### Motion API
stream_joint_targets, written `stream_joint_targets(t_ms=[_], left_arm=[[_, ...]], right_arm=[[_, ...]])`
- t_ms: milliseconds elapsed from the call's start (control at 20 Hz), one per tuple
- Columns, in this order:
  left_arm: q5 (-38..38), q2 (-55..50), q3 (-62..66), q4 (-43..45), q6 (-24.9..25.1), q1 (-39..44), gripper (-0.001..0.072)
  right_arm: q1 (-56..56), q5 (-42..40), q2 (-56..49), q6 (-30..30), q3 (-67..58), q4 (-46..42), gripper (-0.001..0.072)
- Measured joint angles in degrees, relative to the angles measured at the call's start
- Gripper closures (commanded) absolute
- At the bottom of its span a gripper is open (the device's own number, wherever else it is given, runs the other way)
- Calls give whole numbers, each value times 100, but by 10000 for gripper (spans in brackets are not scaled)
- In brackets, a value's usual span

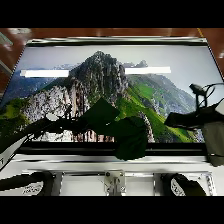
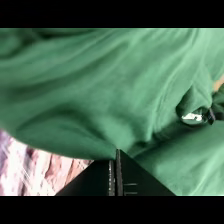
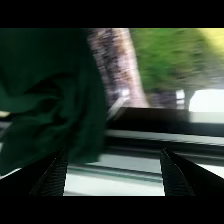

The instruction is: Fold the shirts.

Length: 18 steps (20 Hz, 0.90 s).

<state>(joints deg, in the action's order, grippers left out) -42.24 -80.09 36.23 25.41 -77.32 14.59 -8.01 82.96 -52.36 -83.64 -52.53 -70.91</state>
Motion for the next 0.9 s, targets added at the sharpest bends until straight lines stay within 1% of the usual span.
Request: stream_joint_targets(t_ms=[100,200,350,500,550,600,650,750,900], left_arm=[[33,55,44,-55,151,11,674],[74,199,94,-105,278,9,673],[87,507,142,-122,389,4,674],[98,835,157,-131,448,0,674],[105,925,162,-138,455,0,674],[114,1012,164,-138,466,0,674],[116,1088,166,-138,470,0,674],[109,1235,190,-136,575,-39,674],[120,1504,476,-131,1058,-236,674]], right_arm=[[46,-457,-2,190,704,741,23],[243,-966,0,385,1338,1189,23],[695,-1768,-4,435,1967,1327,23],[1222,-2743,-184,192,2271,1421,23],[1381,-3023,-313,120,2317,1482,74],[1539,-3265,-474,55,2354,1580,392],[1665,-3442,-632,9,2378,1659,649],[1810,-3648,-863,-74,2356,1775,654],[1799,-3449,-859,-35,1930,1504,654]])
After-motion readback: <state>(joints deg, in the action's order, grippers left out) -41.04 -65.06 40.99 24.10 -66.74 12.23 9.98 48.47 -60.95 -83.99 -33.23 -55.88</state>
